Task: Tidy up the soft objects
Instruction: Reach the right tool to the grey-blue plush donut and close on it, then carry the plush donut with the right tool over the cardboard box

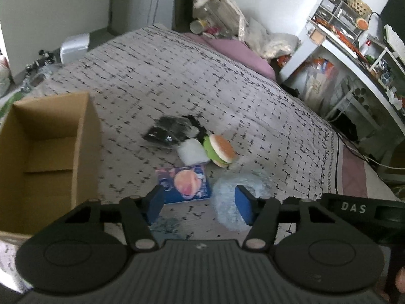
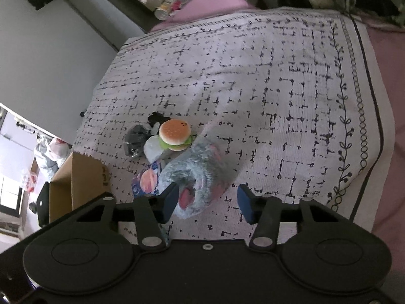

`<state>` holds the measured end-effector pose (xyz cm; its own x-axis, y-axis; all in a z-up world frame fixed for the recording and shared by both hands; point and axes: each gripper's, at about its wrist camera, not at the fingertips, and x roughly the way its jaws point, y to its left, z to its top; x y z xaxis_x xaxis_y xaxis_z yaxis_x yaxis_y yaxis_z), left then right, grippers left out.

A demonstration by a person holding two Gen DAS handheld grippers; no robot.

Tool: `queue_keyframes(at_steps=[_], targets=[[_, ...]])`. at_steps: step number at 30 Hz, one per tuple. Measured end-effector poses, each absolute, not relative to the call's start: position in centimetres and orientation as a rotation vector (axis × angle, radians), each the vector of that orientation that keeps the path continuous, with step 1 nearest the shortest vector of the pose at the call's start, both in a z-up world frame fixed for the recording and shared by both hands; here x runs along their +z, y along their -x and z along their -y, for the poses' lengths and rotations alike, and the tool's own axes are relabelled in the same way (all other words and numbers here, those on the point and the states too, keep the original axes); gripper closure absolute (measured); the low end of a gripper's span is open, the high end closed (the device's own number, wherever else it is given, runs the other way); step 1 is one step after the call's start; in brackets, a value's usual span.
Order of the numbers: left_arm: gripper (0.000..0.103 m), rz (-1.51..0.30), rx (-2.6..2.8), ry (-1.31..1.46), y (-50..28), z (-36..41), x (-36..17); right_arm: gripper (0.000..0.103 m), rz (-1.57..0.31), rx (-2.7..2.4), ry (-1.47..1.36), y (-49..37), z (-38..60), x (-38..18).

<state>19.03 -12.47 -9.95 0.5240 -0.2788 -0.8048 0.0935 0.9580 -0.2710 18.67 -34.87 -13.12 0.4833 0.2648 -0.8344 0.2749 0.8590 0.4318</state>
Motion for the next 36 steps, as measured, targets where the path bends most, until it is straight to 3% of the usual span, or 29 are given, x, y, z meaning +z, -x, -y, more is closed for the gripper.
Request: queue_keyframes(at_steps=[14,21,26,36], targets=[[0.053,-1.141,-0.270,0.312,-22.2,14.5,-15.1,0.076,-1.172,-0.046,-0.734,-21.0,35.6,-17.7],[0.070,-1.221,-0.300,0.435,-23.8,14.7,-17.6,0.082,-1.205,-0.052,-0.778,-22.4,35.7,-18.9],[0.079,-1.227,-0.310,0.445,-24.5,15.0,-17.0,0.088,-1.174,-0.054,-0.774,-22.6,35.4,-18.0],[0.081,-1.182,-0.355,0.428,-24.5,13.8,-13.3,0.090,-1.092,-0.012,-0.748,-21.2,34.7,-14.0]])
